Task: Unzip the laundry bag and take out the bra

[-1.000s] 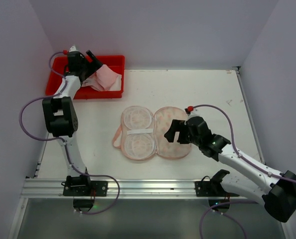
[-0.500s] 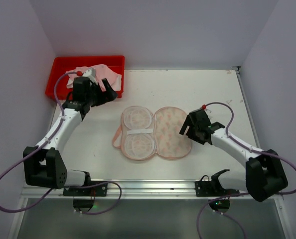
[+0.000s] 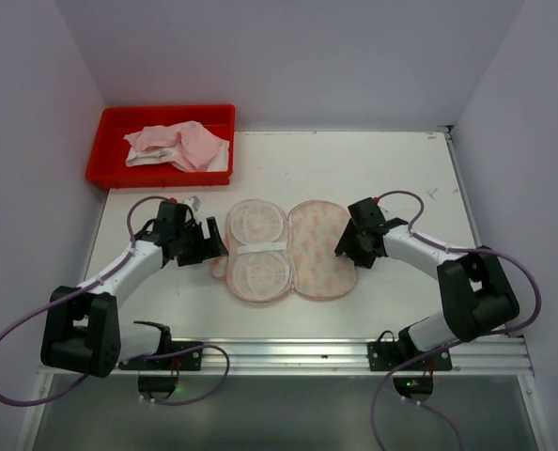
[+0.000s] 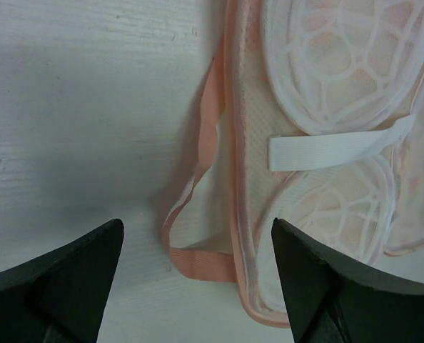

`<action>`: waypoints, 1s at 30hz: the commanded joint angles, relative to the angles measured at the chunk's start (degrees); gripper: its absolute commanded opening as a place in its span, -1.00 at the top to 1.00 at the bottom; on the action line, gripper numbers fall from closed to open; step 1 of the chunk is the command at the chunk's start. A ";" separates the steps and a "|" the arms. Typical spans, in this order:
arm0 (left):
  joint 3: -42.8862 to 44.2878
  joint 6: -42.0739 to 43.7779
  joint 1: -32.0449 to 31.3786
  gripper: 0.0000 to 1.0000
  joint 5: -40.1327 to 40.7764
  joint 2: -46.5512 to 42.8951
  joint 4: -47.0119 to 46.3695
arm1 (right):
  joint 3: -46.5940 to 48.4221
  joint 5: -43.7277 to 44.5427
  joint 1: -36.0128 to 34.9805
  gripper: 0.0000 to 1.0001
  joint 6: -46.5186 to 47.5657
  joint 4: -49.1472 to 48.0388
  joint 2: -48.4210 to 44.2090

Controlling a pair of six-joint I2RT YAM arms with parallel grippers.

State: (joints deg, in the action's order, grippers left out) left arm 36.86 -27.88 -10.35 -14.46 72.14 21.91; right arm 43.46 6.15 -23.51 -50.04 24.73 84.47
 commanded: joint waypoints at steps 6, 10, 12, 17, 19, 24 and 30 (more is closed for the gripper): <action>-0.30 -0.69 -0.90 -0.72 -1.97 -0.51 -3.45 | -0.92 -5.80 -0.57 0.61 0.03 -3.20 3.17; -1.00 -1.74 -1.95 -0.69 -2.59 1.68 -5.38 | -0.49 -3.44 -0.66 1.00 1.26 -0.66 -1.66; -1.27 -2.35 -3.26 -0.68 -2.94 2.74 -6.44 | 0.83 -1.24 -0.66 1.00 2.66 2.58 -5.95; -0.92 -6.39 -7.92 -0.66 -3.21 4.41 -9.16 | 5.48 8.42 -0.58 1.00 6.96 11.12 -14.40; -0.30 -8.32 -10.29 -0.66 -3.30 4.33 -10.48 | 6.54 10.89 -0.58 1.00 8.11 14.11 -18.61; 1.45 -11.32 -16.00 -0.66 -3.82 4.68 -13.73 | 12.86 14.94 -0.57 1.00 13.73 19.47 -23.29; -0.47 -15.89 -18.74 -0.65 -4.36 4.15 -18.31 | 15.77 -4.54 -0.75 1.00 20.77 12.63 -26.02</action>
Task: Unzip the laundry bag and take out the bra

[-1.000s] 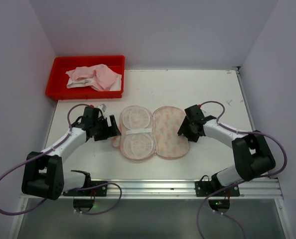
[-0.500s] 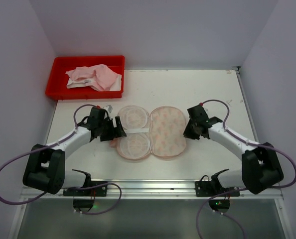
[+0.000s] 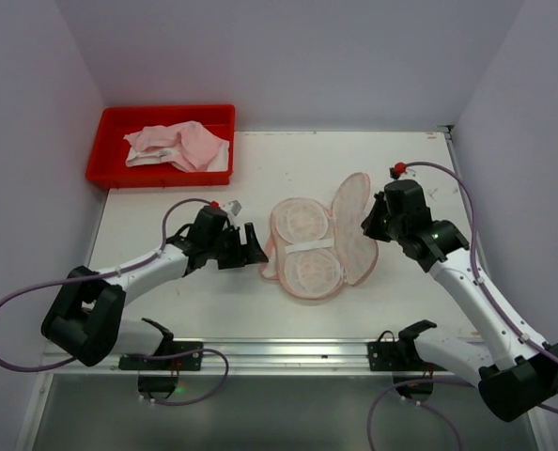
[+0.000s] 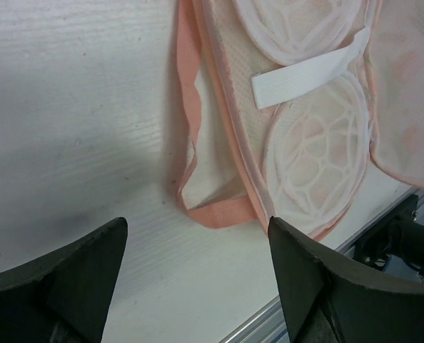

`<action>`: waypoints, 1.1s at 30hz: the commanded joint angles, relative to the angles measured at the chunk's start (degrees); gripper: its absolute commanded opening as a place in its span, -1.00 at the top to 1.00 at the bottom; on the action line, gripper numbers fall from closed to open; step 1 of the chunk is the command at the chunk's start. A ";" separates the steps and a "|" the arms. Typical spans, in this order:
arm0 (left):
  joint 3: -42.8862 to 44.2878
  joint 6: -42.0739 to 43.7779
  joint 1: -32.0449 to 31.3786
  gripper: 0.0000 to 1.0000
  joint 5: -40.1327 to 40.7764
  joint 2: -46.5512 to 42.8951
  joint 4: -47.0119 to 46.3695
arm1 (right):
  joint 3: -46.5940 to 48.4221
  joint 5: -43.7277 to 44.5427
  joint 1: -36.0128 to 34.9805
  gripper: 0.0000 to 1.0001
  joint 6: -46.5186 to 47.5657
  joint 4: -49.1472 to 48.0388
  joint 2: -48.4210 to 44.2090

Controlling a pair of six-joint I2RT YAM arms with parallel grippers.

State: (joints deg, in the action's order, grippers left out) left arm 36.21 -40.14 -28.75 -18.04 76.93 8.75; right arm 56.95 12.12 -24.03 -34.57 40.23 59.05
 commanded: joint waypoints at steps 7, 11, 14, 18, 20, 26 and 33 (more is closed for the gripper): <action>-2.01 -3.98 -0.34 -0.62 3.36 -1.78 -3.75 | 1.15 -21.17 -6.80 1.00 5.04 -10.69 5.37; -4.29 -4.59 -0.34 -0.61 4.07 -0.46 -4.00 | 0.80 -21.96 -10.24 1.00 4.34 -13.24 11.25; -5.35 -4.86 -0.34 -0.61 4.77 0.15 -4.62 | -1.04 -25.46 -11.56 1.00 3.55 -18.15 15.29; -5.62 -4.51 -0.43 -0.60 5.03 0.42 -4.53 | -2.10 -29.08 -12.53 1.00 2.75 -24.30 21.10; -5.79 -4.33 -0.34 -0.61 5.38 0.33 -4.45 | -2.19 -31.79 -12.71 0.90 2.40 -26.15 25.30; -3.96 -3.89 -0.34 -0.65 5.56 -0.72 -1.82 | -0.79 -38.57 -12.97 0.15 1.26 -27.40 30.17; 4.21 -1.00 0.97 -0.83 10.13 -6.43 5.83 | 6.76 -28.05 -12.45 -0.97 4.94 -18.27 21.04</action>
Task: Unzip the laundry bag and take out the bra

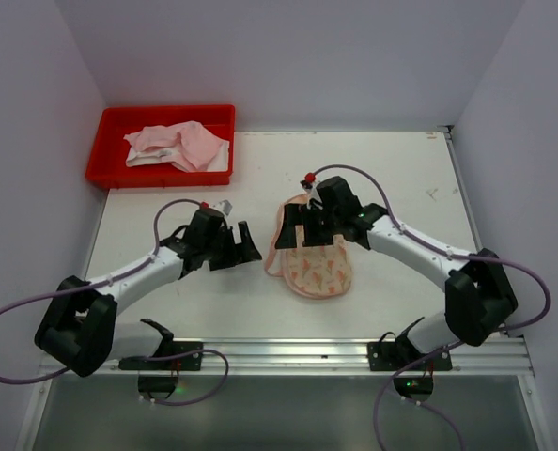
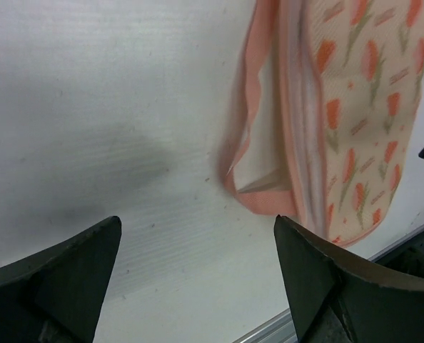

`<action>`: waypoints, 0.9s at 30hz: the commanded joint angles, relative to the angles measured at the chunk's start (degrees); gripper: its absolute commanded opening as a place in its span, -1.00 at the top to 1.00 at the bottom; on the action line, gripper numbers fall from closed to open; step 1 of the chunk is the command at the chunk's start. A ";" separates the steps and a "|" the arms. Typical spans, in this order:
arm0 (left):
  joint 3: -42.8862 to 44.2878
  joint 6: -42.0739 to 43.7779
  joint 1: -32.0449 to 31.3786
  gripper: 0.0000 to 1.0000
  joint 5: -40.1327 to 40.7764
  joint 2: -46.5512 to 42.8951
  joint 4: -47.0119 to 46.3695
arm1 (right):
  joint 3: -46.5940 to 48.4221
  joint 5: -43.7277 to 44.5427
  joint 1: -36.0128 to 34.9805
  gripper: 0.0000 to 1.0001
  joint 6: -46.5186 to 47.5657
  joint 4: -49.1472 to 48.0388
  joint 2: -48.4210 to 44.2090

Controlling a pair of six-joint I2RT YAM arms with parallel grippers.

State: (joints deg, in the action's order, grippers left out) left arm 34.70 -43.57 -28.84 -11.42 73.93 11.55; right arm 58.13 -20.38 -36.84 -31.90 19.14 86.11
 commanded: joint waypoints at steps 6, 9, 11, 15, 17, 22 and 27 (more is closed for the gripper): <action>13.90 7.52 8.88 -0.99 4.21 -7.91 10.41 | 9.64 16.76 10.00 -0.97 4.74 10.57 -13.40; 17.15 10.69 13.98 -1.00 5.61 -11.78 13.93 | 9.20 23.97 16.07 -0.97 5.62 13.55 -20.34; 20.49 12.88 16.52 -1.00 9.46 -14.85 18.06 | 9.11 28.87 19.77 -0.97 6.67 15.83 -26.06; 25.67 15.79 18.12 -1.00 15.98 -21.27 23.24 | 10.25 37.22 22.78 -0.97 7.38 19.62 -36.51; 29.19 17.72 18.12 -1.00 20.79 -25.39 26.41 | 11.74 39.44 22.78 -0.97 7.38 22.07 -42.65; 35.34 22.56 18.12 -1.00 28.19 -34.98 31.50 | 13.68 40.07 22.78 -0.97 10.27 25.16 -54.88; 38.16 24.94 18.03 -1.00 31.63 -44.65 34.94 | 11.93 40.77 22.78 -0.97 11.50 26.74 -66.05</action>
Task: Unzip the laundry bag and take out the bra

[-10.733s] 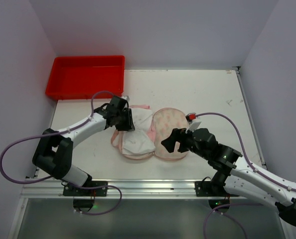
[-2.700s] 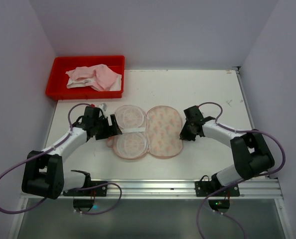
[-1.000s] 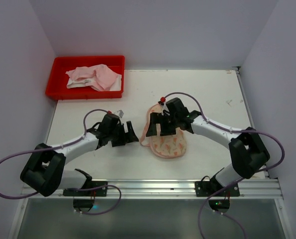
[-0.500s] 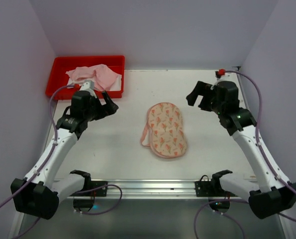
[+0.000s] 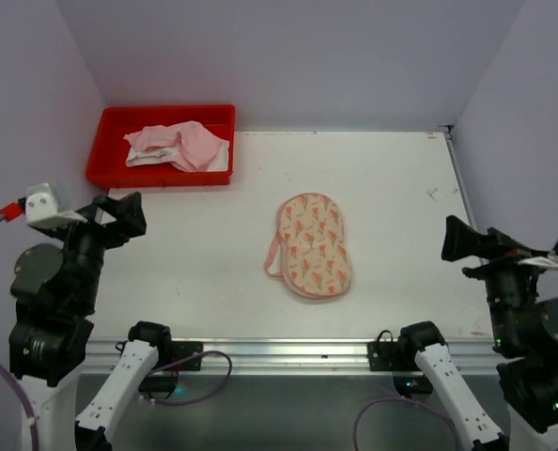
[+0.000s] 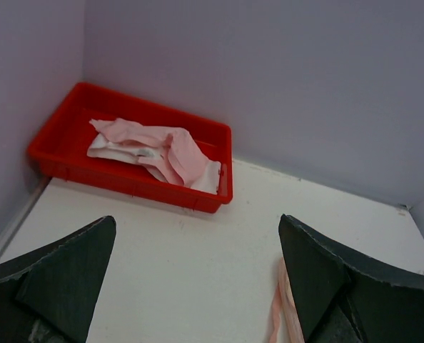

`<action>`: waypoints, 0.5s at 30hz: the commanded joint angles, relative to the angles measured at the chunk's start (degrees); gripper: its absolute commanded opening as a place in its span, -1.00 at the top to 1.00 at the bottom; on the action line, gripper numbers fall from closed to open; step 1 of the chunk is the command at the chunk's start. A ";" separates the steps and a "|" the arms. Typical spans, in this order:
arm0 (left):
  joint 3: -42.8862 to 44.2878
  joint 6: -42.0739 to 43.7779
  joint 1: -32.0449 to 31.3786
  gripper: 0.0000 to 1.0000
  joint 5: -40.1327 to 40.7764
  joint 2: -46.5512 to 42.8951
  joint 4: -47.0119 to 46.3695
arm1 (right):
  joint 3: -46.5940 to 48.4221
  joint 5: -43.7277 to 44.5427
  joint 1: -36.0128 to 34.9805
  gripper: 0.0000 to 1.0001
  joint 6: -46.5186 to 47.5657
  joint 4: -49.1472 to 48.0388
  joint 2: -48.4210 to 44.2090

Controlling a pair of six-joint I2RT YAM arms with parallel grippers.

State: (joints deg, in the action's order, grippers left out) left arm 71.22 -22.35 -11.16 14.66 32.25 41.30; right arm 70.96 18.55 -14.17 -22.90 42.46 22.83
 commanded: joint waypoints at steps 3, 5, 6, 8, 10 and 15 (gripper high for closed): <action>0.42 2.66 0.26 -1.00 6.53 -7.28 7.13 | -3.27 2.02 0.11 -0.97 5.13 3.51 -8.84; -0.73 1.53 0.08 -1.00 6.09 -9.91 7.65 | -3.81 0.71 0.11 -0.97 6.28 3.07 -12.27; -1.95 1.17 -0.09 -1.00 5.65 -10.53 7.83 | -4.33 0.09 0.11 -0.97 7.15 2.90 -13.15; -3.19 0.56 -0.44 -1.00 4.86 -12.11 8.09 | -5.04 -0.44 0.11 -0.97 7.43 2.54 -15.08; -5.12 0.20 -0.88 -1.00 4.59 -13.52 8.10 | -6.09 -0.88 0.11 -0.97 7.08 2.80 -15.97; -7.76 -0.41 -1.59 -1.00 4.77 -14.58 7.75 | -7.85 -3.25 0.11 -0.97 6.37 2.54 -17.73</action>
State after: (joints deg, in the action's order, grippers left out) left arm 64.47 -21.96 -12.19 18.85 18.35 48.73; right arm 63.96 17.80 -14.20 -17.87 44.95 5.82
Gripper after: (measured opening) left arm 0.997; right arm 0.986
